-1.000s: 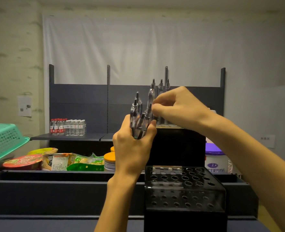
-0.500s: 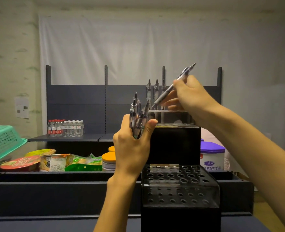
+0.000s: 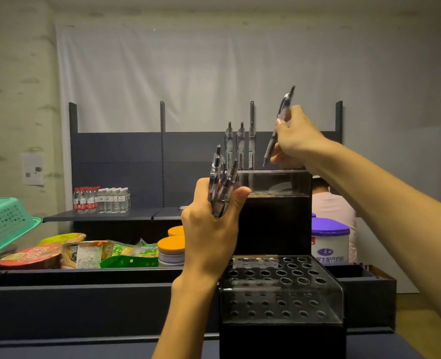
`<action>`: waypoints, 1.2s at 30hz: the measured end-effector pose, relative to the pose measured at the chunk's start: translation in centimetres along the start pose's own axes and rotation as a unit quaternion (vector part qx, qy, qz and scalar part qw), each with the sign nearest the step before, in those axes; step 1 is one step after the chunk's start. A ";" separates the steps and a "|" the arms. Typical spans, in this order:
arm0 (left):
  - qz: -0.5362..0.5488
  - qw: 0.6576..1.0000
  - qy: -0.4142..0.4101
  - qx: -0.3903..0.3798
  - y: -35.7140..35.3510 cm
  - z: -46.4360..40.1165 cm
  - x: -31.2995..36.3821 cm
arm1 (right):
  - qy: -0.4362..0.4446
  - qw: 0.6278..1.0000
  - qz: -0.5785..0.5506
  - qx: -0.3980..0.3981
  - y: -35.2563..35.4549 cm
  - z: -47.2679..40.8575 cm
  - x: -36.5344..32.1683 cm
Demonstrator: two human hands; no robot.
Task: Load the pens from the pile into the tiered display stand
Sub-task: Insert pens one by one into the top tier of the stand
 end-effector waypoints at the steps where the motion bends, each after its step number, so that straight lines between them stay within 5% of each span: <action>1: -0.001 1.000 -0.001 0.000 -0.1 0.0 0.0 | 0.001 1.000 0.009 -0.002 -0.1 -0.3 -0.2; 22: -0.012 1.000 -0.011 -0.011 -0.3 0.2 0.5 | 0.016 0.987 0.142 -0.070 -3.1 0.0 0.7; 32: -0.018 1.000 -0.010 -0.023 -0.4 0.2 0.5 | 0.004 0.988 0.154 -0.033 -2.9 0.3 0.7; 36: -0.028 0.999 -0.008 -0.024 -0.5 0.3 0.3 | 0.055 0.986 0.154 0.046 -2.4 1.2 0.0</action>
Point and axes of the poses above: each hand's wrist, its own z-axis away from the middle knuckle, its own y-axis out of the back of the hand, x = y × z, the point moved 4 cm from there along -z, towards the middle knuckle, and after that the axes turned 3 degrees about x, right-handed, at the moved point
